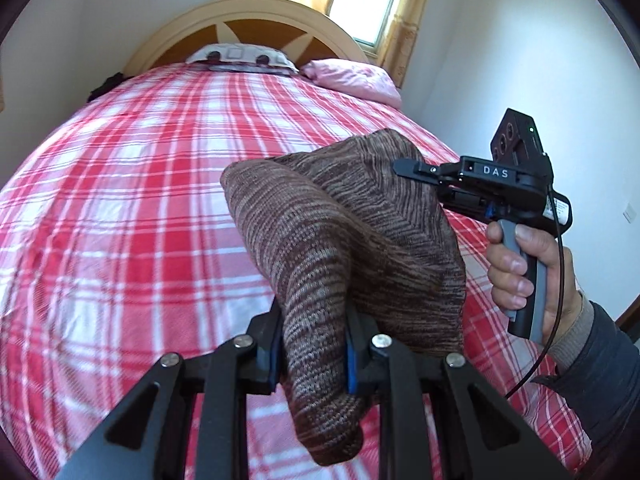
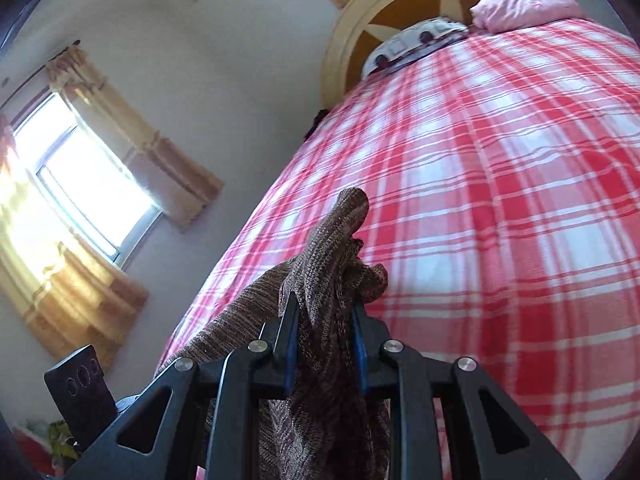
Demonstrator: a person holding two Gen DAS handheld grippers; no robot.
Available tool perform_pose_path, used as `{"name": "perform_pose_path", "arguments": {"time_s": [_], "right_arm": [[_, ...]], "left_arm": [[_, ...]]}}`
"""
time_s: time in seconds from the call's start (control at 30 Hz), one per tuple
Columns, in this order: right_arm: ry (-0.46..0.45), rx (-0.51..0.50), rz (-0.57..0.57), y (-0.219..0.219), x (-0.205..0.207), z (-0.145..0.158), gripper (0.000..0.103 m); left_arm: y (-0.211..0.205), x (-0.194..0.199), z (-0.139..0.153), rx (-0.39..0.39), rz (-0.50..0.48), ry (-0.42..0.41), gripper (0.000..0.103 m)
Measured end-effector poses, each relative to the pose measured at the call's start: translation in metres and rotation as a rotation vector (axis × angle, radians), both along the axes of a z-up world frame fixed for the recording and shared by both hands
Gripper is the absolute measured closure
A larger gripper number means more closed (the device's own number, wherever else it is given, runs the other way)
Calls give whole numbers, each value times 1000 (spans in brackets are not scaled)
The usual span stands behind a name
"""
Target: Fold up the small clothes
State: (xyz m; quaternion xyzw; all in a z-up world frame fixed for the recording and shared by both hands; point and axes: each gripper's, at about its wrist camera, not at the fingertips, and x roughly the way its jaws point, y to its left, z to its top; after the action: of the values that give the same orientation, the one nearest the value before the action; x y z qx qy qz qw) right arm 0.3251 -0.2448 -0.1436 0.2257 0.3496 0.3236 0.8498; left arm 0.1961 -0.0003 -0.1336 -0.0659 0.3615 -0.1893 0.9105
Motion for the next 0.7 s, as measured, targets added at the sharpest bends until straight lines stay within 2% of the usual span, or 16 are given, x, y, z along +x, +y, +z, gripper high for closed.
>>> {"name": "perform_pose_path", "arguments": {"time_s": [0.7], "right_arm": [[3,0,174,129,-16,4,81]], "left_arm": [[101,-63,5,-45,171,-21,79]]}}
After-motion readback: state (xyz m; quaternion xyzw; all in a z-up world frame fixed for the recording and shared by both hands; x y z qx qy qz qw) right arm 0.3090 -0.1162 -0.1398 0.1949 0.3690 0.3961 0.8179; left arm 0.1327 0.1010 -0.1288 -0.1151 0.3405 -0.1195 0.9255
